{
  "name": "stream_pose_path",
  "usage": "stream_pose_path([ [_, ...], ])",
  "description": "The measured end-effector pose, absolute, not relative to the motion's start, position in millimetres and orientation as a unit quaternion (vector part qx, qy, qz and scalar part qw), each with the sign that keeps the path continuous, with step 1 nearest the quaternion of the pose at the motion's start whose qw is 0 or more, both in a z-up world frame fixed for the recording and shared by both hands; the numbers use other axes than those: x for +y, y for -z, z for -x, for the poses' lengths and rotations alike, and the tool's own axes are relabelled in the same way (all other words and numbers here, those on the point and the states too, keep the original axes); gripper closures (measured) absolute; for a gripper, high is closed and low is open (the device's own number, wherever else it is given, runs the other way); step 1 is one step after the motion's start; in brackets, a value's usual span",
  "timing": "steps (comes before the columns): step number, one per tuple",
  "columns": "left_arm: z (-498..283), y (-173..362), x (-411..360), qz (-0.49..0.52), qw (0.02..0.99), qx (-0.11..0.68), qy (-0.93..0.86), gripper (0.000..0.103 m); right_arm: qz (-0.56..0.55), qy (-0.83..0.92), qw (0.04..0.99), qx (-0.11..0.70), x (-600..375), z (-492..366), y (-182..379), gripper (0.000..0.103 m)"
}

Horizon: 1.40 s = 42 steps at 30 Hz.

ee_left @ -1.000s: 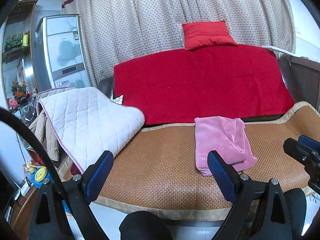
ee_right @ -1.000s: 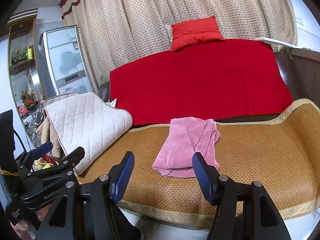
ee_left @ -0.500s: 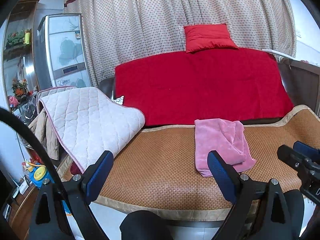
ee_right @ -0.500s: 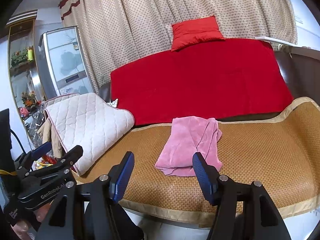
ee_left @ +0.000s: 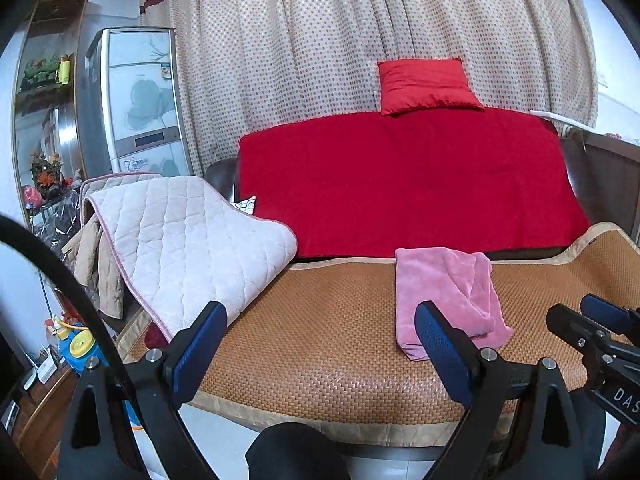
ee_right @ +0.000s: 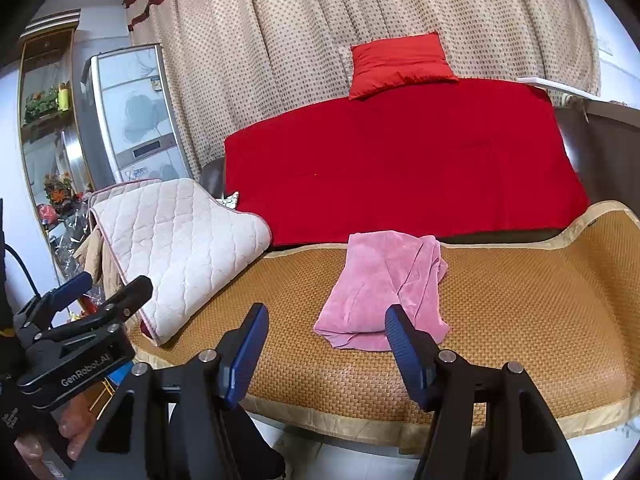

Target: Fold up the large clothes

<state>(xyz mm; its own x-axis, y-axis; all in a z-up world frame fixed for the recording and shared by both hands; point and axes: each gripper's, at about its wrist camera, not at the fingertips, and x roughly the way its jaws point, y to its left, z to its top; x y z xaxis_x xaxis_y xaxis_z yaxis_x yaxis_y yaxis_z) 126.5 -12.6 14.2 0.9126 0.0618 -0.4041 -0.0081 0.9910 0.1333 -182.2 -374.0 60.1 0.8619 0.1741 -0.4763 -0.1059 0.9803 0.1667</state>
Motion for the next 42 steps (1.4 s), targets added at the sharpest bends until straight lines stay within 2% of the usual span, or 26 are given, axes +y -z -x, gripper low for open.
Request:
stream_pose_path([
  [42, -116.3, -17.0, -12.3, -0.065, 0.977, 0.201, -0.01, 0.008, -0.048, -0.04, 0.966, 0.251, -367.3, 187.4, -59.2, 0.038],
])
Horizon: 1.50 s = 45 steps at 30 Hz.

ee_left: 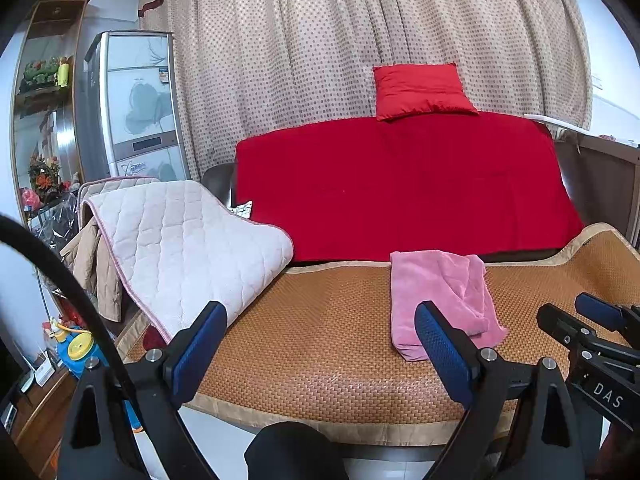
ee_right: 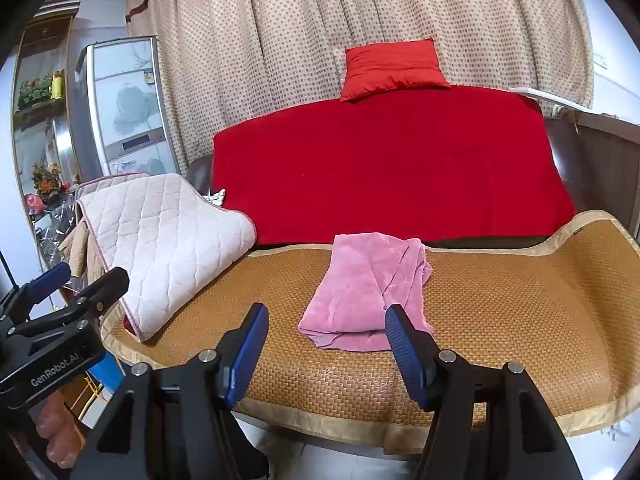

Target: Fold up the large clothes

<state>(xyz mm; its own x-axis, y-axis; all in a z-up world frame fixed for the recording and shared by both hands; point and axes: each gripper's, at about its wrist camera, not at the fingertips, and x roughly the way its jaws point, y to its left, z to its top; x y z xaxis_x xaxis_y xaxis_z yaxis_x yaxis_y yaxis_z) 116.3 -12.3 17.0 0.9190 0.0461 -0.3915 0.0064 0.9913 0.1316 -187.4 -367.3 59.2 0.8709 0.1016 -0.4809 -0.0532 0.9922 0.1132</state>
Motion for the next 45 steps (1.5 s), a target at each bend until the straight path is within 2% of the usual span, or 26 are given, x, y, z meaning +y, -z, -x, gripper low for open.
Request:
stream_pose_path([
  [15, -114, -16, -13, -0.066, 0.977, 0.205, -0.002, 0.008, -0.03, -0.012, 0.967, 0.251, -361, 190, -60, 0.038],
  [45, -109, -19, -19, -0.073, 0.976, 0.205, 0.011, 0.008, 0.038, 0.068, 0.977, 0.196, -360, 203, -79, 0.038],
])
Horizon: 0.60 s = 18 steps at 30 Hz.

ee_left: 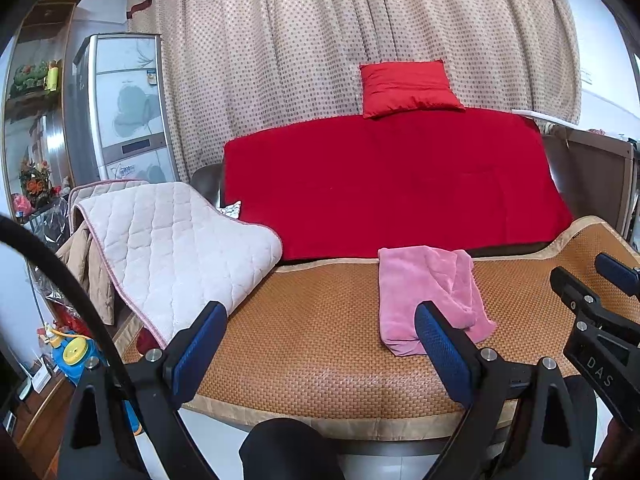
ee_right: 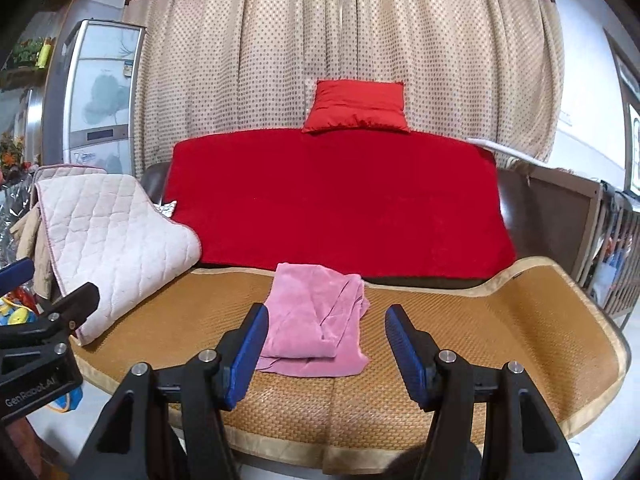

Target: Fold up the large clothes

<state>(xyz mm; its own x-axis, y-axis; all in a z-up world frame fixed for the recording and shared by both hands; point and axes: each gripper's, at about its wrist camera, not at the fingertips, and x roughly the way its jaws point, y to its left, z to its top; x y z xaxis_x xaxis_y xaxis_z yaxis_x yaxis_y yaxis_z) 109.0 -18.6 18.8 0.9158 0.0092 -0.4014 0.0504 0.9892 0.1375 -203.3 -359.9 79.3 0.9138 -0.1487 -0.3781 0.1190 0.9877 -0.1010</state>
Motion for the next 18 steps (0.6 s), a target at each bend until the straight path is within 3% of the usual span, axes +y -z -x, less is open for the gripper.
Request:
stream_pose_path([
  [18, -93, -35, -28, -0.079, 0.98, 0.182, 0.023, 0.008, 0.069, 0.115, 0.974, 0.18, -370, 218, -90, 0.037],
])
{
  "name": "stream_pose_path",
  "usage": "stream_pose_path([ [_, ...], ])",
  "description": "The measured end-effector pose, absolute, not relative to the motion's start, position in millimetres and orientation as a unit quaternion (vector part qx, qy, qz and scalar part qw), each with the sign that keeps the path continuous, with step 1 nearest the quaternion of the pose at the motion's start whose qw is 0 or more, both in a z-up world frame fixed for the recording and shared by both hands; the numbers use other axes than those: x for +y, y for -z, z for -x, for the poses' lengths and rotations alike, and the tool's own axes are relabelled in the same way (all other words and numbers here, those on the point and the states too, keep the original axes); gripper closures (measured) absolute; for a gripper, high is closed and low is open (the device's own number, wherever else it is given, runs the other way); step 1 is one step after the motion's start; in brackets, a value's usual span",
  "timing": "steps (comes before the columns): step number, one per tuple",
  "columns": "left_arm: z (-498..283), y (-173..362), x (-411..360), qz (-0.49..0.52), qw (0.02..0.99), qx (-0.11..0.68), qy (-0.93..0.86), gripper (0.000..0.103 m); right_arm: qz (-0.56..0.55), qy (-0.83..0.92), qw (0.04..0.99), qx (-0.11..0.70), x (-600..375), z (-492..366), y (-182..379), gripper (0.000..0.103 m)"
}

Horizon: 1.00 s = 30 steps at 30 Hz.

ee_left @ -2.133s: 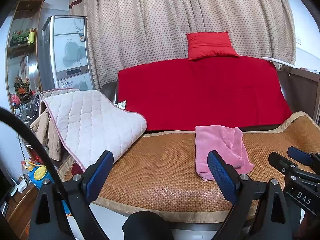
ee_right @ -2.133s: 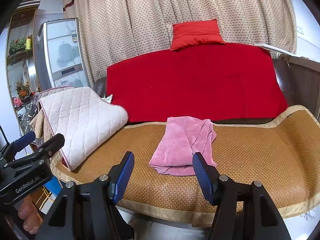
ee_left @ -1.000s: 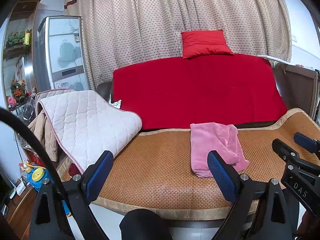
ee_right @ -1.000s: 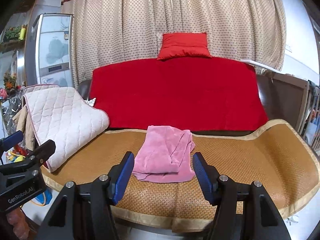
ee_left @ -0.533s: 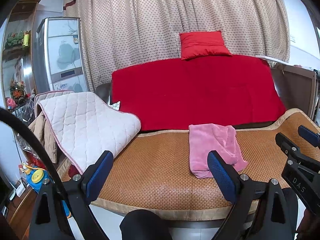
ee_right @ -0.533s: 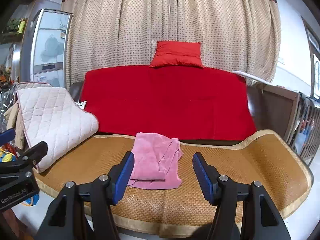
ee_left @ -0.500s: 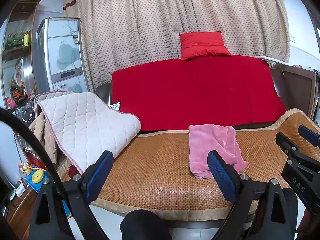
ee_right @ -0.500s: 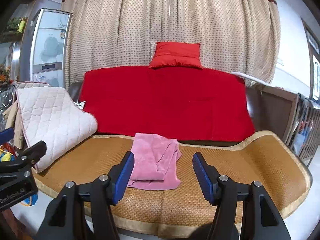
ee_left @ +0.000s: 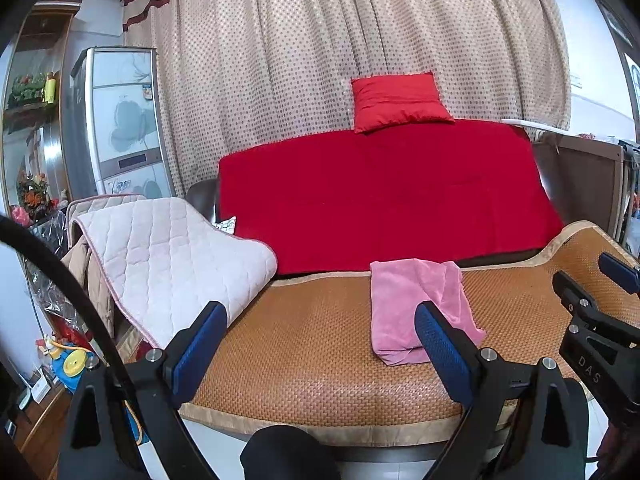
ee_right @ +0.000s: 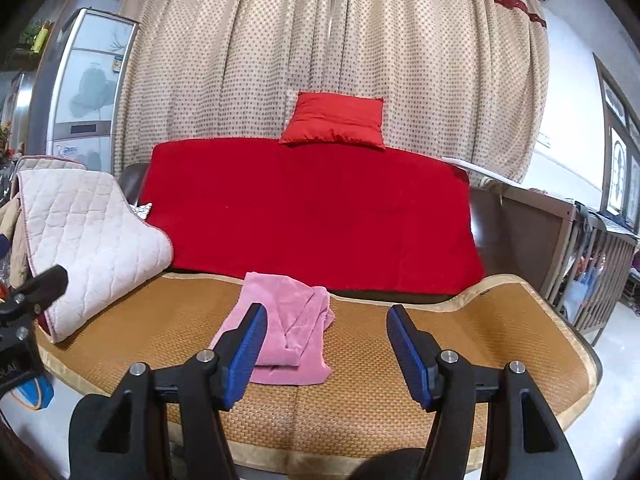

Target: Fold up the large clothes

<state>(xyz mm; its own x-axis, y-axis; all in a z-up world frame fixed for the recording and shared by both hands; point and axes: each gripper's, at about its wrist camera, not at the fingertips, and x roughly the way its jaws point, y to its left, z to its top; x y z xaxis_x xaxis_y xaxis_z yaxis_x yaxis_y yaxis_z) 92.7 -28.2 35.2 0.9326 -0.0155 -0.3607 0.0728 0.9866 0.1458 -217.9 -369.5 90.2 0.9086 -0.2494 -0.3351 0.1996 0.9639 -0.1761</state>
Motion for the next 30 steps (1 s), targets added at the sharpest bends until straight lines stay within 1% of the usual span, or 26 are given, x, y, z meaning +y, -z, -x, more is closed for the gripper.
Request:
stream_pose_path([
  [9, -87, -38, -38, -0.084, 0.979, 0.18, 0.04, 0.008, 0.061, 0.136, 0.971, 0.185, -391, 230, -93, 0.037],
  [16, -94, -32, -45, -0.083, 0.977, 0.19, 0.056, 0.008, 0.067, 0.139, 0.968, 0.198, -393, 223, -88, 0.037],
  [24, -117, -20, -50, -0.083, 0.972, 0.206, 0.072, 0.008, 0.078, 0.145, 0.962, 0.22, -391, 202, -79, 0.037],
  [30, -143, -15, -52, -0.076, 0.969, 0.218, 0.083, 0.008, 0.095, 0.139, 0.955, 0.242, -385, 170, -72, 0.037],
])
